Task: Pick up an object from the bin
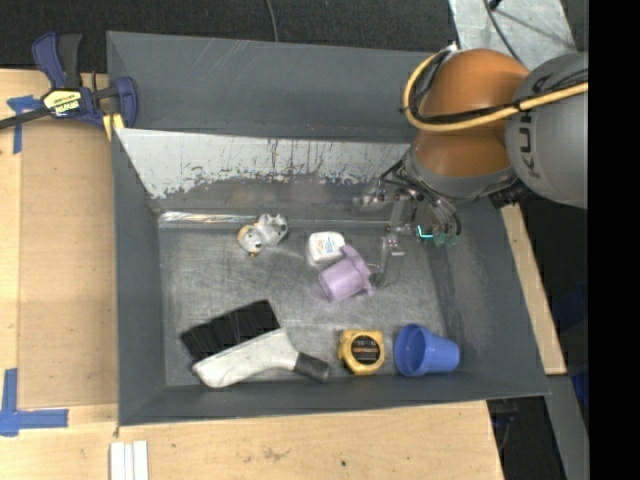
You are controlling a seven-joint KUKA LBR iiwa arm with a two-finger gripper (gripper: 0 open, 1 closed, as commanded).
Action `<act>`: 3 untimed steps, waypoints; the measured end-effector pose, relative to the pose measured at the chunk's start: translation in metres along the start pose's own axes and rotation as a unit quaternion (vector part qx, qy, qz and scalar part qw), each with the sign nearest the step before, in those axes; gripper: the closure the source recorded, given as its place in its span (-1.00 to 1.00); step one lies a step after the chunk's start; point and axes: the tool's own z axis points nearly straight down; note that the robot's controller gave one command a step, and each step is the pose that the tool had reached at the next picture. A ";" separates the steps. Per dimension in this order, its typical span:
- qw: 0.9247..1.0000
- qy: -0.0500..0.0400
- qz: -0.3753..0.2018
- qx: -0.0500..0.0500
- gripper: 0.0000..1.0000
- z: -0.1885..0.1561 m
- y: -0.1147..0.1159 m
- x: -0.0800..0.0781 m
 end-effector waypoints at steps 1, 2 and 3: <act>1.000 -0.004 0.000 0.000 -1.00 -0.004 0.000 -0.002; 0.999 -0.013 -0.033 0.000 1.00 0.076 0.002 -0.024; 0.999 -0.013 -0.033 0.000 1.00 0.076 0.002 -0.024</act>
Offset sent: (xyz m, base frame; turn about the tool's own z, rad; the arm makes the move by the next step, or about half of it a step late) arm 0.0179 0.0020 -0.0824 -0.0660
